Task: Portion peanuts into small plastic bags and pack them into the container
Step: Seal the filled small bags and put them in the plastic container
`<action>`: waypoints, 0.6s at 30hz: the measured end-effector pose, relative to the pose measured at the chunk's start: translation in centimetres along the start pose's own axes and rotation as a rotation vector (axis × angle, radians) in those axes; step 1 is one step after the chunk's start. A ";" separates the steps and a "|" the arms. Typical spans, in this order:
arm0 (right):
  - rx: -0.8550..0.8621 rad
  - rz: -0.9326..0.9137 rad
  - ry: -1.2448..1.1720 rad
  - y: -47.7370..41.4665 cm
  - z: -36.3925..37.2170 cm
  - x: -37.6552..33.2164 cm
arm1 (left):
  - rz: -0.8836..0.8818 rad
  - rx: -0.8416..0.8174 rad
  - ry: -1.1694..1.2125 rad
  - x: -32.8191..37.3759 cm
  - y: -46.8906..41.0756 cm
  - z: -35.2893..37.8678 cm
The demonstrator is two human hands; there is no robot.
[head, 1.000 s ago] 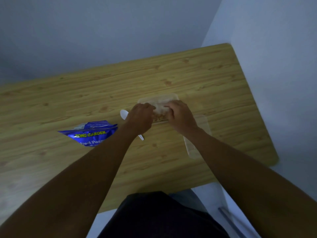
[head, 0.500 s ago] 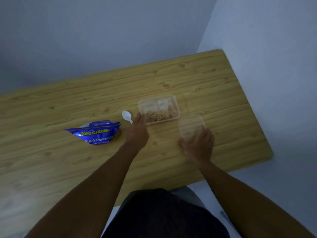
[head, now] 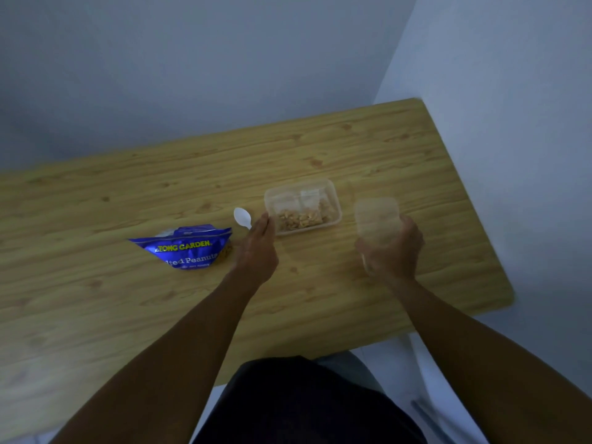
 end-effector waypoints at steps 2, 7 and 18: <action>-0.062 -0.090 -0.116 -0.3 -0.2 -2.5 | 0.038 -0.049 -0.035 -0.4 0.3 0.0; -0.366 -0.573 0.020 -0.3 1.5 -8.4 | -0.086 0.004 0.176 0.2 -0.2 -1.6; -0.675 -1.038 0.625 -1.9 5.8 -15.3 | -0.329 0.174 0.533 0.7 -0.3 -3.3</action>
Point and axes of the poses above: each hand's wrist, its own y-axis away from the middle knuckle, its own z-axis out of the palm, x = y × z, the point moved 2 cm from there along -y, towards the middle knuckle, and after that the axes turned 15 degrees about z, right-handed, at the moved point
